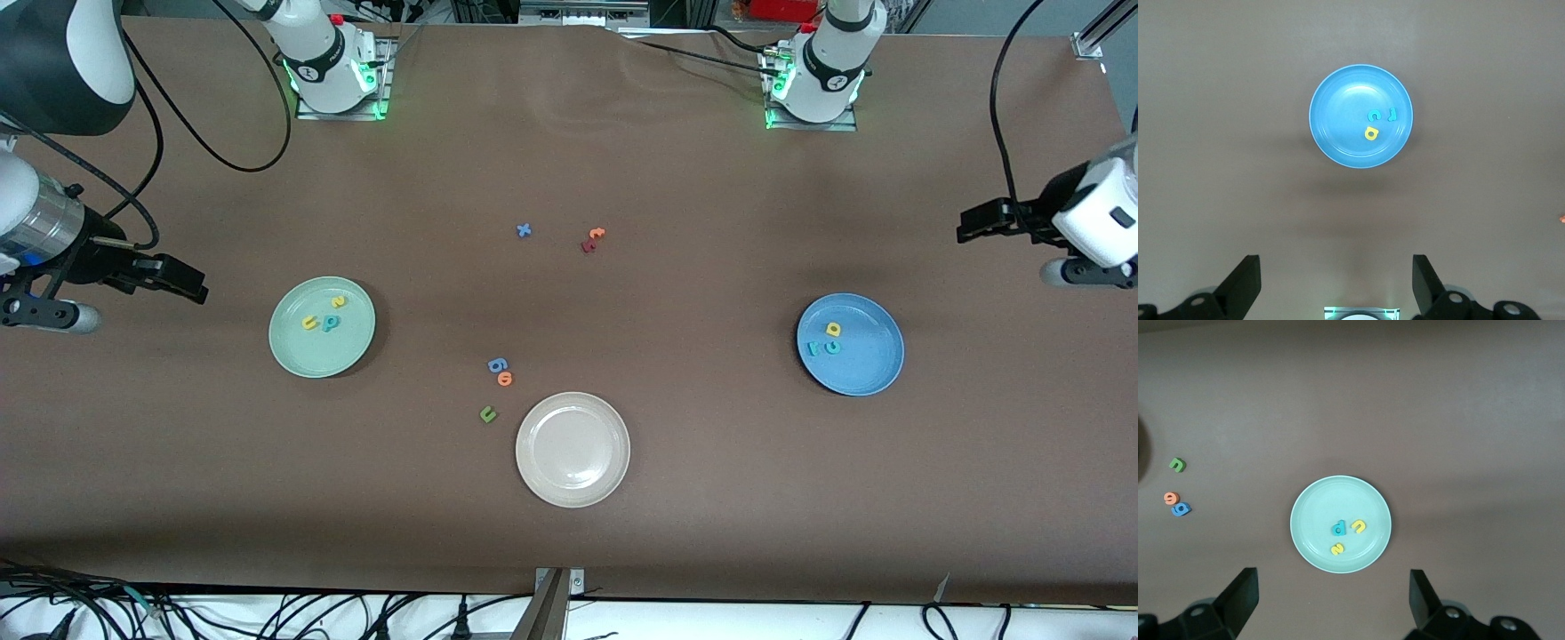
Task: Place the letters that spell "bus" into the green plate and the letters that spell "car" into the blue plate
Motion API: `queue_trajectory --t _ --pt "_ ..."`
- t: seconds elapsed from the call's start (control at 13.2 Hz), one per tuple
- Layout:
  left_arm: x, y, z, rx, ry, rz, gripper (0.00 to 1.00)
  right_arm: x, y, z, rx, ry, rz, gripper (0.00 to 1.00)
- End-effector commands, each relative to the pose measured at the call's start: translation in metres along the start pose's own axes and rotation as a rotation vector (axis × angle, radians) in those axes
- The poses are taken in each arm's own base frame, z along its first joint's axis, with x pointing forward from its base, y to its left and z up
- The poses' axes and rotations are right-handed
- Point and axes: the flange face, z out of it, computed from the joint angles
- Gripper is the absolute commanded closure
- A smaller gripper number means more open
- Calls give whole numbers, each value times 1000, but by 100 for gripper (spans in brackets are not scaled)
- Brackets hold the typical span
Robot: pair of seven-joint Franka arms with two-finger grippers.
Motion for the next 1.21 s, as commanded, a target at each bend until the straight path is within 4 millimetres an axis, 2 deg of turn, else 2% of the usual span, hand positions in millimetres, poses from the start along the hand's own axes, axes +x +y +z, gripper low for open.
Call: queue_trajectory --t 0.0,0.3,0.68,0.91,1.13 --pt "-13 -3 -11 -7 25 -1 0 -9 -4 -9 -5 11 -16 0" --pt "-17 1 -23 -12 -32 6 0 0 -4 5 5 8 -5 0" --pt "-15 -11 -25 -26 -30 13 0 -5 -12 3 6 3 -20 0" --pt "-14 -11 -24 -29 -30 13 0 -5 -22 2 23 9 -24 0" --pt "-12 -9 -22 -29 -34 16 0 -4 -17 4 30 1 -10 0"
